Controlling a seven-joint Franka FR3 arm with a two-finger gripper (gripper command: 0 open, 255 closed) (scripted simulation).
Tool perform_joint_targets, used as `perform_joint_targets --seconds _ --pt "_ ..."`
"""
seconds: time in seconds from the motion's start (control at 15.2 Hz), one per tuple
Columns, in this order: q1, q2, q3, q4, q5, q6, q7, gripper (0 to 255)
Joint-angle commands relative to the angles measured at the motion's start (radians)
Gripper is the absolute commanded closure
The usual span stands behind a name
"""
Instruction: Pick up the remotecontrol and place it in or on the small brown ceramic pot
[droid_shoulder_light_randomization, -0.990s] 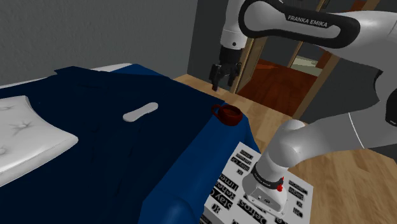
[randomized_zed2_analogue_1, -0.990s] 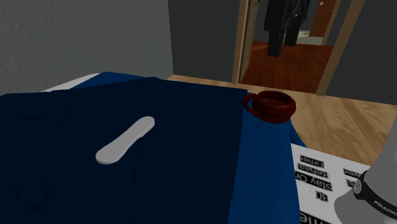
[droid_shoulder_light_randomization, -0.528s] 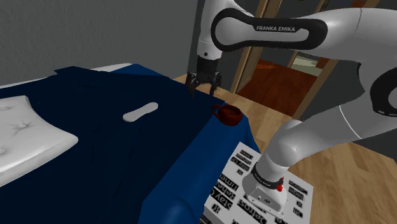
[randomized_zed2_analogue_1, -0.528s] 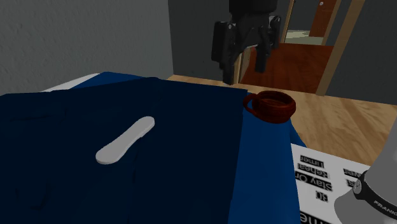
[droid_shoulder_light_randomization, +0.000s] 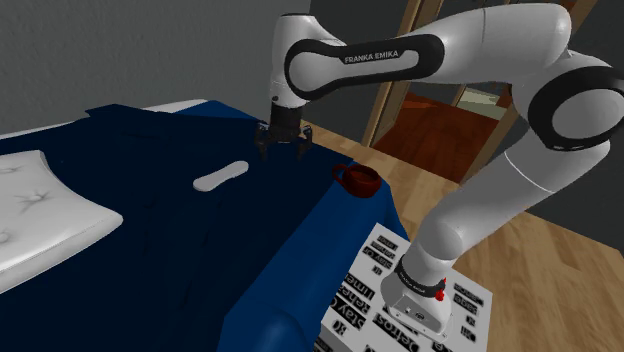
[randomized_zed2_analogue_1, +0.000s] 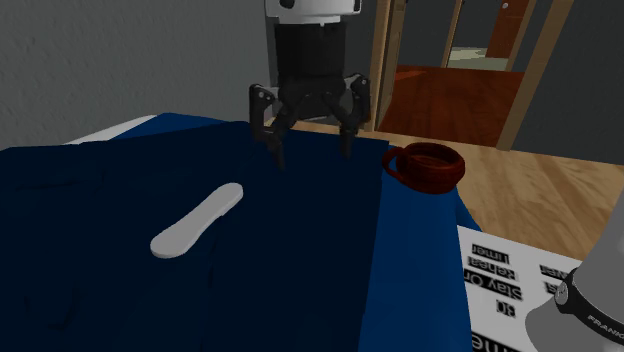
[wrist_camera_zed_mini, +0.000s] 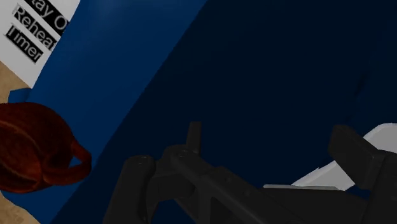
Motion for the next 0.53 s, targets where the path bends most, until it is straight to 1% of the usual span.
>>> perform_joint_targets --seconds 0.0,0.26,0.46 --pt "-0.014 0.080 0.029 0.040 -0.022 0.041 0.098 0" --pt "-0.028 0.245 0.064 0.138 -0.093 0.103 0.284 0" --pt "-0.022 0.371 0.067 0.225 -0.156 0.133 0.420 0"
